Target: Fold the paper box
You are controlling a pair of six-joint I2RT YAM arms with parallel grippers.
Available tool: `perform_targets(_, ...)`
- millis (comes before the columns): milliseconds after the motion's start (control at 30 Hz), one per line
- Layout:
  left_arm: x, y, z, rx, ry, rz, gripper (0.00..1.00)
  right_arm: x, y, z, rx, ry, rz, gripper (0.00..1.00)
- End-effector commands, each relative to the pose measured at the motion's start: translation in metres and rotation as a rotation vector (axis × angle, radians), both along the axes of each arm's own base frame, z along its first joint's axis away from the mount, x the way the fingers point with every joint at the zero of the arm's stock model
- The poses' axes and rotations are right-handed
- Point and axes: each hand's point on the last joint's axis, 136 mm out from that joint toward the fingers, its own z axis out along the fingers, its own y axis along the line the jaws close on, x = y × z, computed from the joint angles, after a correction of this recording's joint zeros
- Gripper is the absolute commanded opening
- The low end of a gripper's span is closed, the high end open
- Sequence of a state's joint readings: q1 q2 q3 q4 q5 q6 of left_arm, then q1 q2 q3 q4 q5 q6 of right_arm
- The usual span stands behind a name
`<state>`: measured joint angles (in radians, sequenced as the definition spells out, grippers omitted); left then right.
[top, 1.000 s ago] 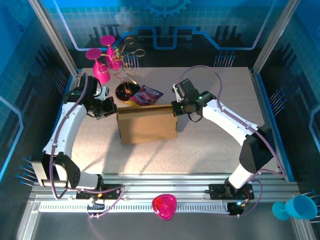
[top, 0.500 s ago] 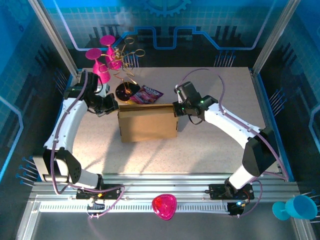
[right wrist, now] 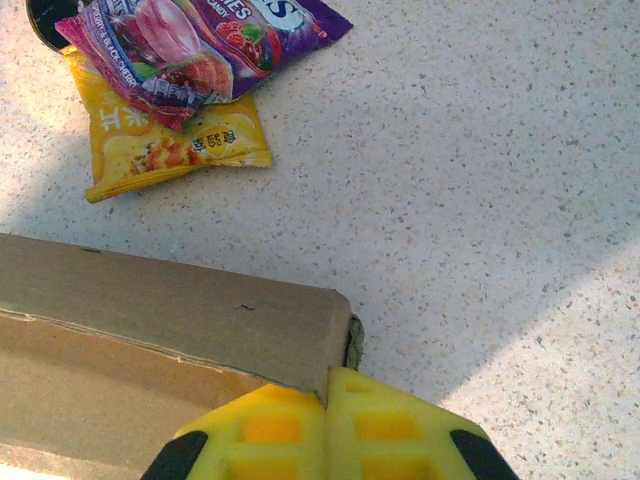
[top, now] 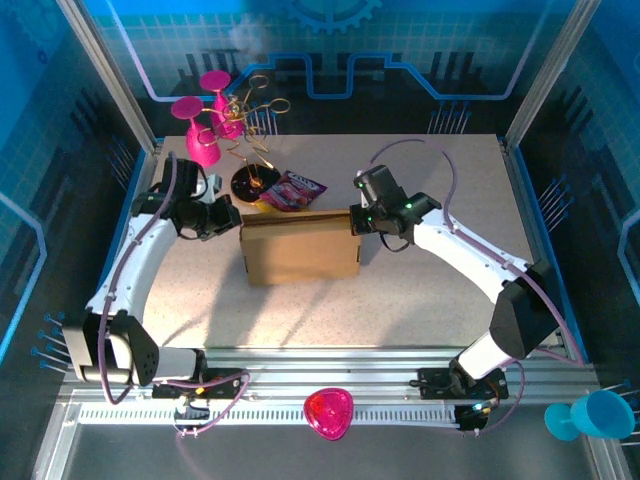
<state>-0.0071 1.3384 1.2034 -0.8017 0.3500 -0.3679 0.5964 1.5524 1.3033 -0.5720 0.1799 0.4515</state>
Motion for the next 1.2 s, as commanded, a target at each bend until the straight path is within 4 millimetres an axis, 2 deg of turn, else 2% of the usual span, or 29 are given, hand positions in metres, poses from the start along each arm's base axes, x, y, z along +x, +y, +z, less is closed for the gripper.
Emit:
perform_targets(0,0.005,-0.013,0.011,-0.049,-0.089,-0.026,0.01,-0.01,-0.002,0.009,0.029,0.019,-0.023,0.05)
perform_targets(300,0.003,-0.018,0.003,-0.016,-0.122,-0.035,0.0,-0.012,-0.009,0.021,0.086,0.041,-0.088,0.22)
perform_targets(667,0.0,-0.019,-0.006,0.014,-0.119,-0.042,0.0,-0.022,-0.014,0.024,0.134,0.08,-0.145,0.28)
perform_targets(933,-0.002,-0.019,-0.009,0.041,-0.13,-0.052,0.0,-0.034,-0.026,0.023,0.143,0.091,-0.199,0.45)
perform_targets(1167,-0.005,-0.022,-0.012,0.06,-0.142,-0.069,0.0,-0.043,-0.032,0.037,0.247,0.123,-0.324,0.51)
